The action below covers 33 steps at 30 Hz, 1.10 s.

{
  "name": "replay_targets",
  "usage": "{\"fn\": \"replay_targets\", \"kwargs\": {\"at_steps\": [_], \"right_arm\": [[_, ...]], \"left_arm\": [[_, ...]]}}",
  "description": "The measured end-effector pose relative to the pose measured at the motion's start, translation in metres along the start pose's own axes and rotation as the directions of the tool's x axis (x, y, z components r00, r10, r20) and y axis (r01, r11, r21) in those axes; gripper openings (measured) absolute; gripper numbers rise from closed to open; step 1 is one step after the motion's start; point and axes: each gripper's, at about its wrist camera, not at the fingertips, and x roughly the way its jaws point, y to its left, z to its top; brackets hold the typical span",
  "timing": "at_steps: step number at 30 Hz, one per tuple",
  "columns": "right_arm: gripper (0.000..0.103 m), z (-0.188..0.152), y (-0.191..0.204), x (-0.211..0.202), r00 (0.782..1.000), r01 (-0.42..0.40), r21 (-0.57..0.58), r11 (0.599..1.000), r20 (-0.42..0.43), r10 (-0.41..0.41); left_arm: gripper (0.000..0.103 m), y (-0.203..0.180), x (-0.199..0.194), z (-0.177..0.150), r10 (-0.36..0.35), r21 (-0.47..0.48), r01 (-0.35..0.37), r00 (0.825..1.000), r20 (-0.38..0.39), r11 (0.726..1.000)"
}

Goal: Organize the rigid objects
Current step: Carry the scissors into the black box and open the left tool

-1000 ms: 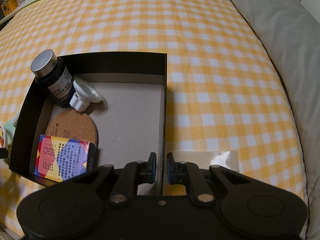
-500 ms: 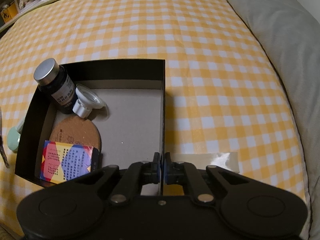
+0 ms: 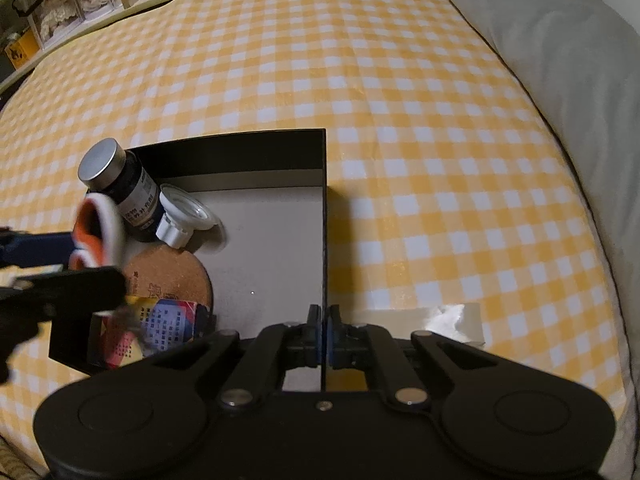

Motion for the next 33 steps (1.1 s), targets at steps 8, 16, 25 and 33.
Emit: {"fn": "replay_targets", "kwargs": {"at_steps": [8, 16, 25, 33], "right_arm": [[0.003, -0.001, -0.002, -0.003, 1.000, -0.003, 0.006, 1.000, 0.000, 0.003], [0.003, 0.000, -0.005, -0.005, 1.000, -0.006, 0.016, 1.000, -0.001, 0.006], [0.003, 0.002, -0.012, -0.008, 1.000, -0.015, 0.030, 0.999, 0.001, 0.015], [0.003, 0.002, -0.011, -0.007, 1.000, -0.016, 0.031, 0.999, 0.000, 0.016]], "left_arm": [[0.063, 0.003, 0.024, -0.012, -0.042, 0.032, 0.041, 0.999, 0.027, 0.999], [0.074, 0.001, 0.039, -0.018, -0.086, 0.061, 0.083, 0.994, 0.064, 0.995], [0.096, 0.004, 0.038, -0.016, -0.064, 0.058, 0.062, 0.997, 0.034, 0.996], [0.065, 0.006, 0.038, -0.015, -0.081, 0.078, 0.082, 0.997, -0.018, 0.994]]}}
